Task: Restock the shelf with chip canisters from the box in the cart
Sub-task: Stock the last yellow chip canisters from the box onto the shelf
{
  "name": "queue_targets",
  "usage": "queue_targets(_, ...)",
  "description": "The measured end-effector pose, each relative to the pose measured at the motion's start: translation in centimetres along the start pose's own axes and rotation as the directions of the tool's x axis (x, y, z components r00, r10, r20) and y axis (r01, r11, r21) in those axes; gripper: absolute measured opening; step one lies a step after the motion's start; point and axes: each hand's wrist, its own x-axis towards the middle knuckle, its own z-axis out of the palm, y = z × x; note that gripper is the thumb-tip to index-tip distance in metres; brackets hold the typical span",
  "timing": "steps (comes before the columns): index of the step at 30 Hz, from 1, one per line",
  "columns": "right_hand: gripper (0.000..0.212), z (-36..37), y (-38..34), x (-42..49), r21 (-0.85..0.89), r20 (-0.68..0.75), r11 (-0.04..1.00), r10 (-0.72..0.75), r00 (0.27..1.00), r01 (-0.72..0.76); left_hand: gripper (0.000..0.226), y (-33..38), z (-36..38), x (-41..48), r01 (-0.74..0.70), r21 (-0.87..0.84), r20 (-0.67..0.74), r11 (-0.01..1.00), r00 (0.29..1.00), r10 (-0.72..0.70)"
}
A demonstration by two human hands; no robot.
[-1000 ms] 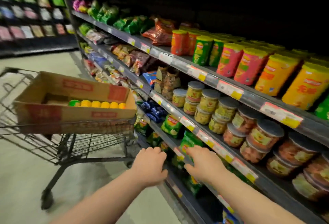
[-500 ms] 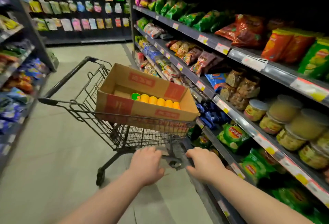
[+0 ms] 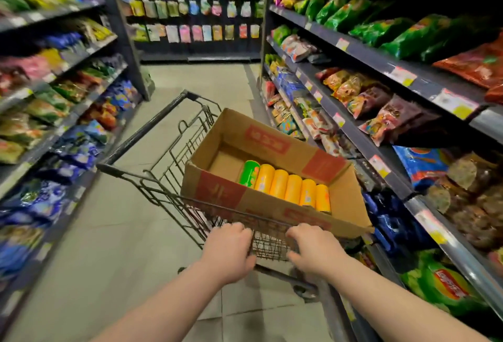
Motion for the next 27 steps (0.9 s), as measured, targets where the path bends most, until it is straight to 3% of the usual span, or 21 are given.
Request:
queue_targets(17, 0.038, -4.1, 8.6, 16.8, 0.098, 0.072, 0.995, 0.001, 0.997, -0.009, 0.045, -2.4, -3.2, 17.4, 0.079, -0.027, -0.001, 0.996, 0.997, -0.079)
queue_targets(27, 0.038, -2.2, 9.8, 25.7, 0.152, 0.168, 0.977, 0.126, 0.978, -0.152, 0.050, -6.6, -1.6, 27.8, 0.031, -0.077, 0.163, 0.997, 0.987, -0.018)
